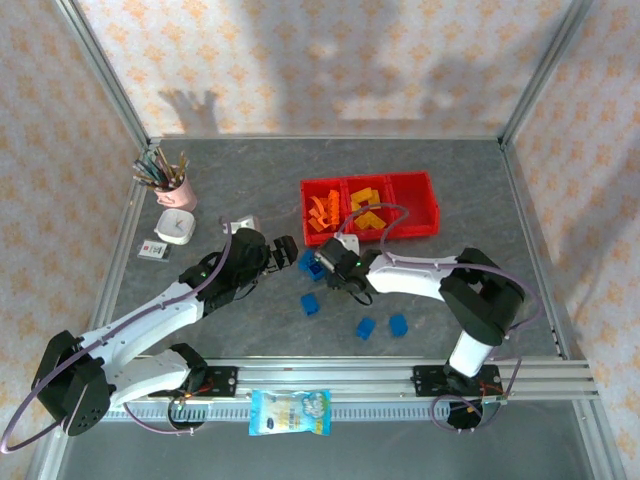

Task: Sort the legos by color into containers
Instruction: Pick up the lego from the center of the table, then place the lego in the container.

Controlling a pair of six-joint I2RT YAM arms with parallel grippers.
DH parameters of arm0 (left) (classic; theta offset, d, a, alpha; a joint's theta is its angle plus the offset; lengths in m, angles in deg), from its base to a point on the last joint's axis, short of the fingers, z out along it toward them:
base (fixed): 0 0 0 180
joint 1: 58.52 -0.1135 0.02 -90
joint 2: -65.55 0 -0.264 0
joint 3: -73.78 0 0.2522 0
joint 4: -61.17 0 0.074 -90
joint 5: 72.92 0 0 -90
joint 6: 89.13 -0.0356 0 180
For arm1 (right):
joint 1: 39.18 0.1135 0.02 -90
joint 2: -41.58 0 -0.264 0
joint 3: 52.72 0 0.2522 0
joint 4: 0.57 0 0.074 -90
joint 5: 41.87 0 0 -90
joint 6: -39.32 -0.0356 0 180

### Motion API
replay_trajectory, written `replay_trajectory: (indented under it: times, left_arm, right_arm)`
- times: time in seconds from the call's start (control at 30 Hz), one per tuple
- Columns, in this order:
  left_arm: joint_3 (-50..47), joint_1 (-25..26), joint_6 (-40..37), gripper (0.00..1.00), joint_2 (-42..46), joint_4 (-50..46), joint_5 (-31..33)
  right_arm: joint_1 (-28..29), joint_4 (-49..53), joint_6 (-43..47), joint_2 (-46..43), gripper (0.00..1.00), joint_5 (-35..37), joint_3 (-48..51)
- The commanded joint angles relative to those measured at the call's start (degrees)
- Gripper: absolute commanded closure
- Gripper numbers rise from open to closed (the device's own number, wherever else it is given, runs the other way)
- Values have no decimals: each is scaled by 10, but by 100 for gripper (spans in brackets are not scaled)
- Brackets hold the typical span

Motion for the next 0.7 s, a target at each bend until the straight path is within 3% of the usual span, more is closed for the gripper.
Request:
replay_trajectory:
  times: [0.0,0.33,0.67]
  left_arm:
    - [27,-6,0,1,-9,-4,-6]
    - [65,-6,-13,1,-40,28,-25]
    - [130,-7,-35,1,-100,54,-13]
  right_arm:
    - [-9,5,6,-36,66,8,8]
    - [-71,54,57,-117,68,47,-21]
    - [-190,14,142,-42,67,46,-144]
